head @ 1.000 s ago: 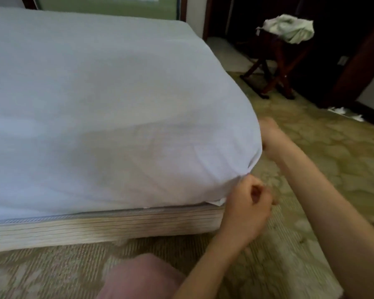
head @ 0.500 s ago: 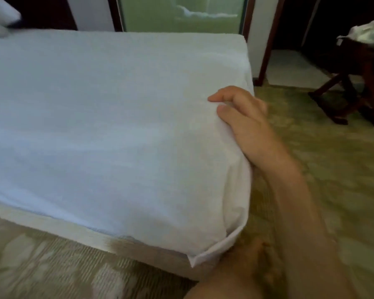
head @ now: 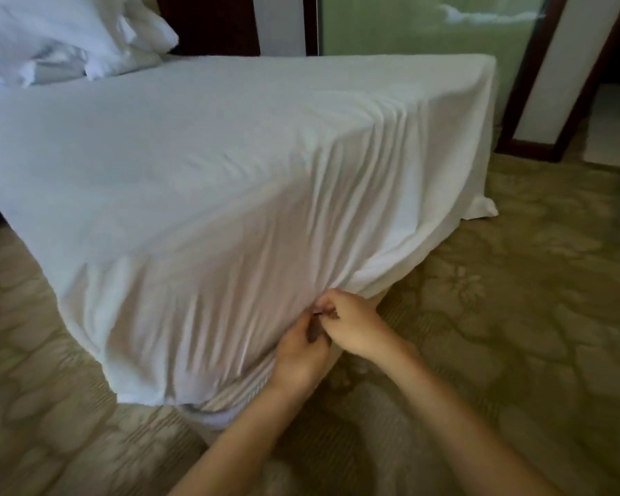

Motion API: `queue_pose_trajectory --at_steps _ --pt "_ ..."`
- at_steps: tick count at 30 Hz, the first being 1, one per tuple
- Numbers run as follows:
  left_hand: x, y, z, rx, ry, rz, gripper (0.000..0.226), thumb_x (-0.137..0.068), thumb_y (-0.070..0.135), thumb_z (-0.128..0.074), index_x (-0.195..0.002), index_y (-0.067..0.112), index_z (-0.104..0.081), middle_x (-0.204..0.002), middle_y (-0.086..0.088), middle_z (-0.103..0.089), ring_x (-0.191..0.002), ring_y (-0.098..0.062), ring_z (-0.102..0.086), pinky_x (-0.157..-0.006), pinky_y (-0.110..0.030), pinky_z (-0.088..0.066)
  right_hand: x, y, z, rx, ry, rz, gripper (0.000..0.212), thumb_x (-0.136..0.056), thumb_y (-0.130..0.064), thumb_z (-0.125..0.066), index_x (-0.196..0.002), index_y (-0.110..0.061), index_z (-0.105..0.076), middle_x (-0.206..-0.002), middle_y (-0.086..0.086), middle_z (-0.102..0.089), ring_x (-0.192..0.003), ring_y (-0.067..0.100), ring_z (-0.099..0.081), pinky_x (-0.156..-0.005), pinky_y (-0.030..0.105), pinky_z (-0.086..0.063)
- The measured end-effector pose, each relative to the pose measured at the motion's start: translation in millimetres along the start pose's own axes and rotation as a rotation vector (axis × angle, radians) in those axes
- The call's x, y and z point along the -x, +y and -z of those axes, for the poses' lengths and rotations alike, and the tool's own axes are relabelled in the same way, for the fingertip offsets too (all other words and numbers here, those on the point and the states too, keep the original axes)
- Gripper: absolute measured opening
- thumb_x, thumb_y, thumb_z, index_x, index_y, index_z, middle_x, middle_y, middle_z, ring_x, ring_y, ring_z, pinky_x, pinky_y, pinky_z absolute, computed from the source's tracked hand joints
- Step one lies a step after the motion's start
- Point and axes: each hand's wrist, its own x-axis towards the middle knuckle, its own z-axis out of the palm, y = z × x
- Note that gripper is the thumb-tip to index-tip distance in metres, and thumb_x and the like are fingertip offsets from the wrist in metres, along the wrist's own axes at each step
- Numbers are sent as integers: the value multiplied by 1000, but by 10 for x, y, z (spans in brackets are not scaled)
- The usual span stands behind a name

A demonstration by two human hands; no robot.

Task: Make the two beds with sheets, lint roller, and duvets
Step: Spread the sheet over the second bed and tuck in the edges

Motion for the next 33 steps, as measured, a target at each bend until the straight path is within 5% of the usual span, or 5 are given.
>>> queue_pose_trajectory --at_steps 5,10,13,22,33 --pt "18 151 -242 -301 115 101 41 -91 23 -58 -130 15 -49 -120 -2 -57 -115 -20 -54 -94 -23 -39 200 451 144 -18 -183 0 37 -92 -15 -49 -129 -19 -53 -126 1 -55 -118 21 -52 -96 34 -45" --pt "-256 681 -283 -812 -344 160 53 -90 17 -53 -139 11 -36 -122 -15 -59 -94 -22 -61 -74 -28 -52 207 383 380 -128 106 36 32 -93 -13 -49 -124 -15 -55 -122 5 -58 -110 22 -55 -87 31 -47" --pt "-455 1021 -292 -1101 -483 18 50 -93 22 -51 -141 11 -41 -139 -11 -50 -122 -23 -50 -101 -32 -42 245 438 473 -251 253 -8 26 -93 -14 -47 -117 -14 -57 -115 4 -60 -104 21 -57 -85 34 -49" --pt "-854 353 -652 -1289 -182 -264 75 -90 39 -55 -147 8 -17 -147 -14 -27 -133 -28 -31 -107 -36 -34 604 1330 607 77 208 -189 20 -94 -18 -49 -110 -18 -60 -105 0 -60 -97 18 -58 -81 31 -48" --pt "-1350 200 -894 -1121 45 -559 27 -70 7 -63 -95 14 -57 -95 -7 -59 -71 -23 -60 -52 -33 -46 254 1725 893 -357 -61 -579 21 -90 3 -55 -79 -13 -61 -74 0 -58 -53 0 -57 -49 9 -43"
